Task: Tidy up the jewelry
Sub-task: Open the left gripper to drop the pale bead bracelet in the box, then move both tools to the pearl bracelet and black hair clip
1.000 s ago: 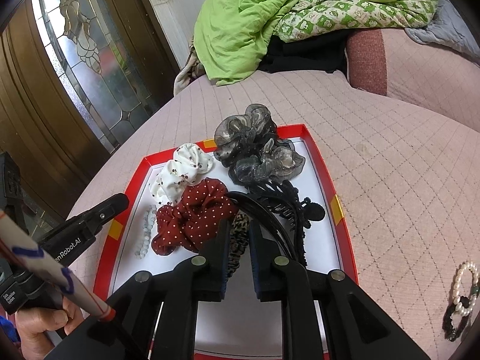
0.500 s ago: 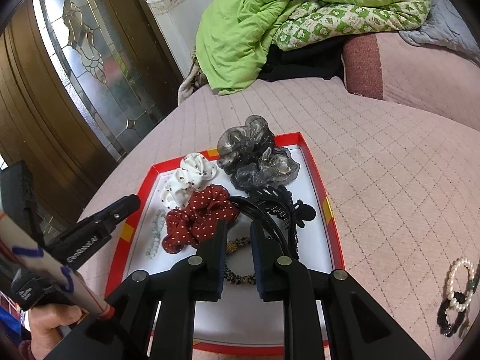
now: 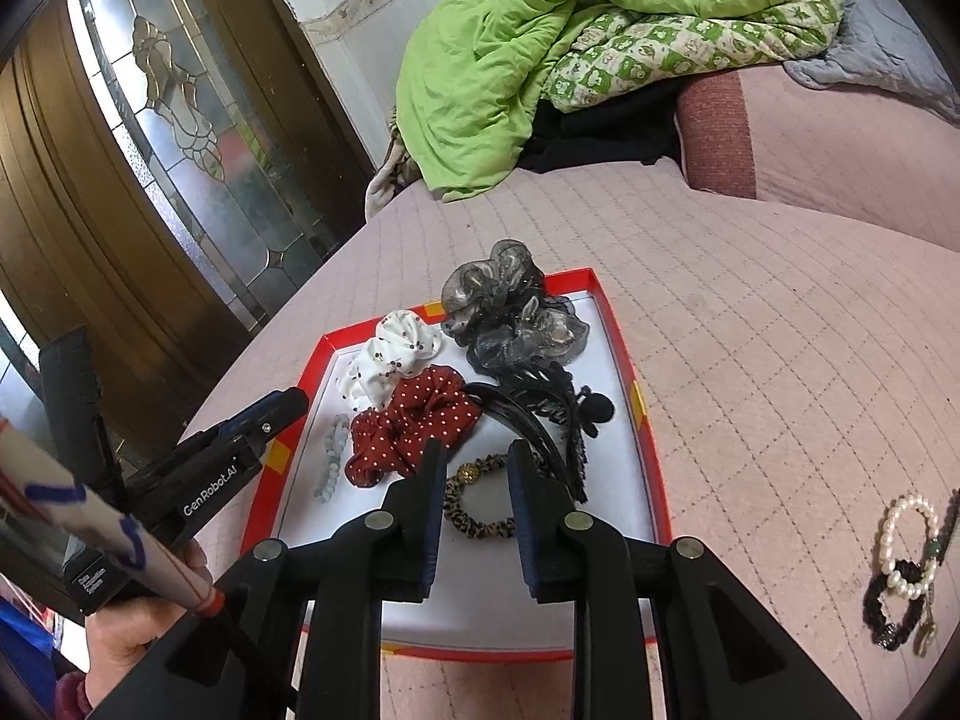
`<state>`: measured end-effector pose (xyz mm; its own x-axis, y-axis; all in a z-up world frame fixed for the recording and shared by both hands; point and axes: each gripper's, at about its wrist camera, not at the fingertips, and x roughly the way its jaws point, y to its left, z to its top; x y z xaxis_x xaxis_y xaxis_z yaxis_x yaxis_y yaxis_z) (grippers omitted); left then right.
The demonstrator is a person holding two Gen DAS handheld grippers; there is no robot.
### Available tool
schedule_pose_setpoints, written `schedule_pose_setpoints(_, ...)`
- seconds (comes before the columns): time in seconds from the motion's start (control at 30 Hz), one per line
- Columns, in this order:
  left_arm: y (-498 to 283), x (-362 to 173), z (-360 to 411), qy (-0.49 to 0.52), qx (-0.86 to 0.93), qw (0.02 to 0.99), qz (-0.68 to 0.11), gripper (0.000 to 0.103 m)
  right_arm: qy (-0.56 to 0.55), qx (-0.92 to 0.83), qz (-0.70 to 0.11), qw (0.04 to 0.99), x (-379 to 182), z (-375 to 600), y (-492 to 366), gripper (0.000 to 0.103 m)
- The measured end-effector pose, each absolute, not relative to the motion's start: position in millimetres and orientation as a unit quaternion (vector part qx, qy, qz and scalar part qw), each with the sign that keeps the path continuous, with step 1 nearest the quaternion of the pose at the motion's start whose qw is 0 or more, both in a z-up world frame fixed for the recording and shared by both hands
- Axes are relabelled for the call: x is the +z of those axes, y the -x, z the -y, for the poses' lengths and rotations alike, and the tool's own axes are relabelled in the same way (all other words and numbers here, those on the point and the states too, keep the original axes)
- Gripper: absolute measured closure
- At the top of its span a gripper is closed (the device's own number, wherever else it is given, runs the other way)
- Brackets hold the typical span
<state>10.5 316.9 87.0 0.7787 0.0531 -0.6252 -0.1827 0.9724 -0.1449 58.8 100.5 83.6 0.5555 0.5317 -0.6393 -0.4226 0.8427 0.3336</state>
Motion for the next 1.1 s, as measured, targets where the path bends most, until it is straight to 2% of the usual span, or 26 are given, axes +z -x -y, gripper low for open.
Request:
schedule_pose_setpoints(0.33, 5, 102, -290, 0.076, 0.048, 0.951, -0.297, 0.085, -0.083, 0.257, -0.376, 0.886, 93, -49, -41, 0.079)
schedule_pose_setpoints(0.63, 24, 114, -221, 0.035, -0.010, 0.959, -0.282, 0.085, -0.134, 0.193, -0.358, 0.904, 93, 66, -17, 0.075)
schedule_pose_setpoints(0.93, 36, 98, -108, 0.033, -0.153, 0.926, -0.344, 0.083, -0.209, 0.099, -0.355, 0.906, 64, 178, -7, 0.075)
schedule_pose_setpoints(1.1, 19, 90, -49, 0.036, -0.201, 0.898, -0.391, 0.083, -0.239, 0.095, -0.348, 0.902, 67, 199, -5, 0.075)
